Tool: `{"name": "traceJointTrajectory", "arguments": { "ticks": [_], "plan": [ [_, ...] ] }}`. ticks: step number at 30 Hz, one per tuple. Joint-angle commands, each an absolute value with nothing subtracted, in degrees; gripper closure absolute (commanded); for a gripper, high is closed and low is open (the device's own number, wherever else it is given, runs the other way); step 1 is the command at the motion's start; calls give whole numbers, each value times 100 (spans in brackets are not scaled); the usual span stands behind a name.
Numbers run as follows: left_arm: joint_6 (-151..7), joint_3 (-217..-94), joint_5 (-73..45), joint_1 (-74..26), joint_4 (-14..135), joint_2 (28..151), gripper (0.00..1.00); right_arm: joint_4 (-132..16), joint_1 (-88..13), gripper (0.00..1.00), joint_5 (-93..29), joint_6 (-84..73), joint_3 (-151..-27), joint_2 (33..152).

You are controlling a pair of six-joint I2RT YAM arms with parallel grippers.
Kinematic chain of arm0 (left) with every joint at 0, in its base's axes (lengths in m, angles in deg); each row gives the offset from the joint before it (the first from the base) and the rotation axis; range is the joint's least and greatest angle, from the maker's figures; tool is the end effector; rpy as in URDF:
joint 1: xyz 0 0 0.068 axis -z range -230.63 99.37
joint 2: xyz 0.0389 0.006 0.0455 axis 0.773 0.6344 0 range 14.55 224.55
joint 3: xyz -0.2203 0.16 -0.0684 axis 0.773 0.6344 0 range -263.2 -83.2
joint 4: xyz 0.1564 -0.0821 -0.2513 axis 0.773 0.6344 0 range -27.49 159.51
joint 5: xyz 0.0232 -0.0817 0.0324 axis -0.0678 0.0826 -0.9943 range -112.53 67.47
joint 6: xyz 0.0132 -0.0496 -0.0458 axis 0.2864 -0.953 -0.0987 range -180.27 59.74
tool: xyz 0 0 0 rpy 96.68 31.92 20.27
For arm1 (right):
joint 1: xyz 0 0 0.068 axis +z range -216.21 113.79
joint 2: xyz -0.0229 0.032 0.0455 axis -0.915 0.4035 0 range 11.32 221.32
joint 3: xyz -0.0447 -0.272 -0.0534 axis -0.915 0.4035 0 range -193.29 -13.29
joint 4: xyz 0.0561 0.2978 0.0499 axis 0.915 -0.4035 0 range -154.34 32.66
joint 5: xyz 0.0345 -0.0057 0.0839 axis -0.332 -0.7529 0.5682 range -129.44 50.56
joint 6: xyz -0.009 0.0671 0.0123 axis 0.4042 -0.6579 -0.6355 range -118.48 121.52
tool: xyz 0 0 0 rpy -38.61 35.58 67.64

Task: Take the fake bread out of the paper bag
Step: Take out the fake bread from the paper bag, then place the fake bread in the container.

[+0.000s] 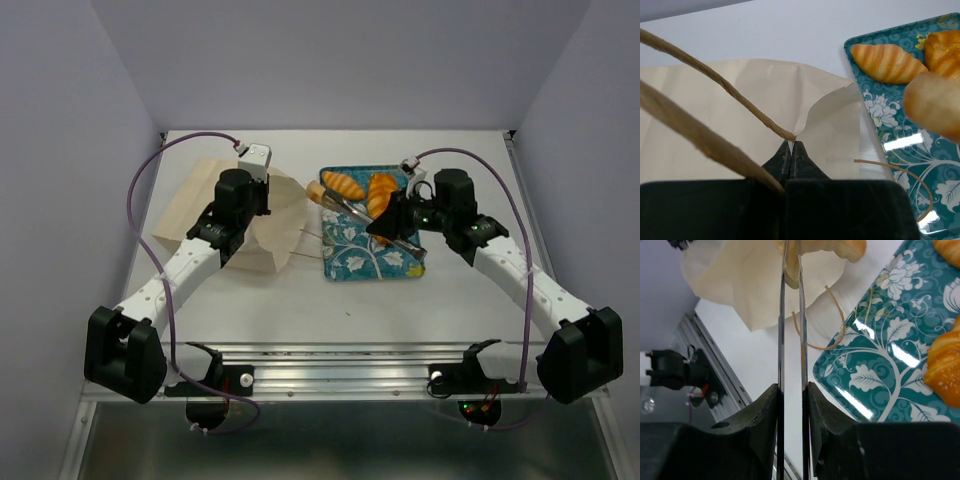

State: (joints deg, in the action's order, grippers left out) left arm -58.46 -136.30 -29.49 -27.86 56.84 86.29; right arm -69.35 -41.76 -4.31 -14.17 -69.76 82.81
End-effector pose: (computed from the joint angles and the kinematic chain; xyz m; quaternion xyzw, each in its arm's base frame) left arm 0.3324 -0.1321 0.3061 0.1292 0.7711 -0.0664 0.6199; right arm 0.2952 0.1693 0.2993 -0.2192 0.7986 0.4125 0.3794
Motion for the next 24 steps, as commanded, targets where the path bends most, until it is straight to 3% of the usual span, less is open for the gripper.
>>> {"name": "traceJointTrajectory", "arguments": {
  "ticks": [1,8,12,24],
  "plan": [
    [-5991,-13901,-3071,-2795,5452,8626,100,-6166,-4976,99,669,-2607,-6682,7953],
    [-5991,-13945,-3299,-2786,5540,8662,100,-4893,-5872,99,2162,-4328,-5883,8093],
    [-5991,-13936,-3334,-2786,5548,8627,100,-3099,-6303,99,2568,-6611,-5206,8198],
    [-6150,-13874,-3361,-2795,5531,8512,100,-3097,-6498,98,3008,-8022,-4485,8778]
  ]
}}
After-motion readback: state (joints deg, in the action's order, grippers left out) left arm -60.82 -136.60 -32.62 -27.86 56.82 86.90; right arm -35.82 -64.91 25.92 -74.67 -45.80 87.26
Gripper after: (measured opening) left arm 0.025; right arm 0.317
